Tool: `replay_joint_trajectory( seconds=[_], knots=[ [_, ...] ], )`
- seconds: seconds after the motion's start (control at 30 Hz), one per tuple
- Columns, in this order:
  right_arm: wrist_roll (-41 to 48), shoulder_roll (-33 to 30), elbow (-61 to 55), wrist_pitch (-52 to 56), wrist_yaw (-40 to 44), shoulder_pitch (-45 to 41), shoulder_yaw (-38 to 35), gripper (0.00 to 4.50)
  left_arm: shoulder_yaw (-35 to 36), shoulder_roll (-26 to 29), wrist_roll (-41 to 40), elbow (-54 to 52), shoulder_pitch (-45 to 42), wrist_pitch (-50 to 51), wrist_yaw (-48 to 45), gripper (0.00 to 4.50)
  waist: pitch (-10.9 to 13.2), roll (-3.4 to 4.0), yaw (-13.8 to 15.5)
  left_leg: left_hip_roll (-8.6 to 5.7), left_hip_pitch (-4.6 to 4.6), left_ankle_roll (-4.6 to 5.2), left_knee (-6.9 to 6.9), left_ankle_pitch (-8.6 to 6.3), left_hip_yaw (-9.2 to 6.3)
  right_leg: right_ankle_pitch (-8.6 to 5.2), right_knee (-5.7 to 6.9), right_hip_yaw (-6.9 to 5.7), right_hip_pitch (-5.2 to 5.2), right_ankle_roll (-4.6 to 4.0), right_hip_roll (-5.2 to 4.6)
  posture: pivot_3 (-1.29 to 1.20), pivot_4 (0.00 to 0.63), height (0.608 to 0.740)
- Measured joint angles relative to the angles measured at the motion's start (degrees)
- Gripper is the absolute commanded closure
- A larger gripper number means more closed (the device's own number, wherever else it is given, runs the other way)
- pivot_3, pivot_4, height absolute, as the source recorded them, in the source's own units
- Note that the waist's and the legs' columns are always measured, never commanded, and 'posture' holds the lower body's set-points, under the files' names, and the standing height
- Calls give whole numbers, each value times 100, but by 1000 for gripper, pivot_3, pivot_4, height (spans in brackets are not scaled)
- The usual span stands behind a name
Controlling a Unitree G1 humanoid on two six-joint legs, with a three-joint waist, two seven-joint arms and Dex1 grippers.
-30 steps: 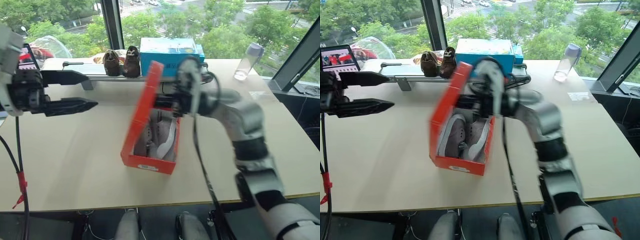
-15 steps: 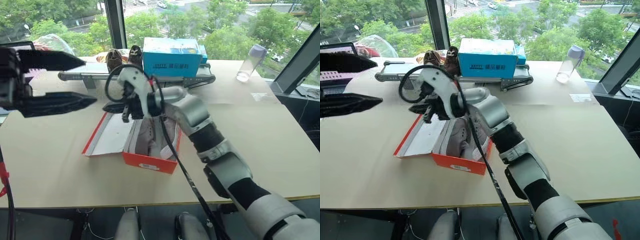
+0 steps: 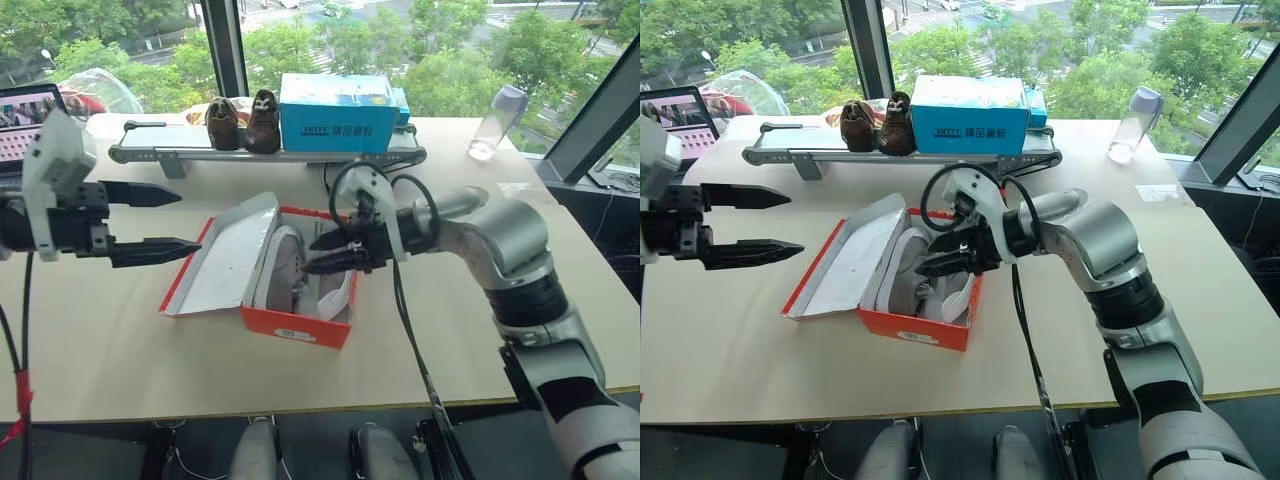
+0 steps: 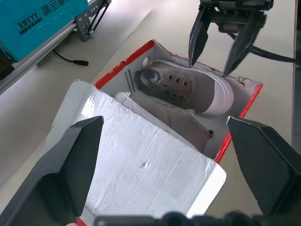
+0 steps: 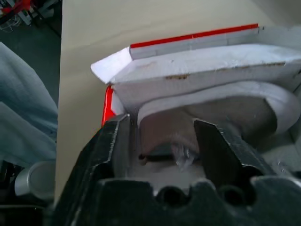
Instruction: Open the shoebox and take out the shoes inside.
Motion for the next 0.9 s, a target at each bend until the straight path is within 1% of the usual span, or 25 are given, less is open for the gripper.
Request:
replay_joint_trajectory(
  seconds=[0.03, 0.13, 0.23, 0.33, 0.37, 0.4, 0.47, 0.57, 0.67, 0.77, 0.9],
  knots=[
    [-23, -5, 1, -24, -33, 0, 5, 26, -62, -27, 35, 66, -50, -59, -29, 0, 0, 0, 1, 0, 0, 1, 0, 0, 1, 0, 0, 2, 0, 0, 0, 0, 150, 740],
    [-392, -26, 144, -480, -212, -2, 182, 26, -220, -141, 188, 192, -213, -171, -106, 0, 0, 0, 12, -1, -1, 3, 1, 1, 4, -1, -1, 5, 0, 3, 0, 0, 150, 740],
    [-947, -39, 586, -1132, -372, -24, 473, 26, -235, -179, 256, 231, -224, -186, -152, 0, 0, 0, 10, -1, 0, 3, 3, 2, 7, -8, -1, 8, 0, 19, 0, 0, 150, 740],
    [-1139, -67, 741, -1515, -224, -25, 575, 26, -232, -199, 263, 229, -217, -186, -161, 0, 1, -1, 11, -1, -1, 25, 2, 16, 7, -8, 0, 12, -1, 20, 2, 0, 150, 740],
    [-1198, -105, 676, -1851, -8, -22, 629, 26, -209, -199, 264, 211, -184, -186, -158, 0, 1, -1, 11, -1, -1, 41, 2, 25, 8, -8, -1, 15, -1, 20, 3, 0, 150, 740],
    [-1341, -198, 522, -2417, 199, -11, 771, 26, -174, -198, 264, 175, -120, -186, -152, 0, 1, 0, 11, -1, -1, 41, 1, 25, 9, -10, -1, 18, -2, 22, 3, 0, 150, 740],
    [-1638, -278, 246, -3374, 476, 20, 1005, 26, -158, -199, 263, 122, -7, -182, -139, 0, 1, 0, 8, 1, 0, 38, 1, 23, 11, -25, -1, 20, -2, 47, 6, 0, 150, 740],
    [-2060, -63, 276, -4271, 515, 157, 1290, 26, -78, -198, 256, 82, 43, -172, -126, 0, 1, -1, -4, 4, 3, 13, 5, 7, 11, -21, 1, 20, -1, 50, 8, 0, 150, 740],
    [-2250, 136, 473, -4617, 531, 223, 1445, 26, 39, -188, 256, 24, 80, -169, -117, 0, 1, -1, 2, 4, 3, 3, 11, 1, 13, -16, 1, 22, 1, 53, 8, 0, 150, 740],
    [-2649, 462, 962, -5176, 375, 69, 1495, 26, 79, -169, 256, -13, 199, -143, -93, 0, 1, -1, 2, 4, 3, 3, 12, 1, 13, -16, 1, 22, 1, 54, 8, 0, 150, 740],
    [-3107, 658, 1556, -5963, 206, -68, 1528, 26, 192, -162, 253, -107, 248, -107, -40, 0, 0, -2, 23, 2, 2, 3, 11, 1, 13, -15, -1, 22, 3, 50, 8, 0, 150, 740]
  ],
)
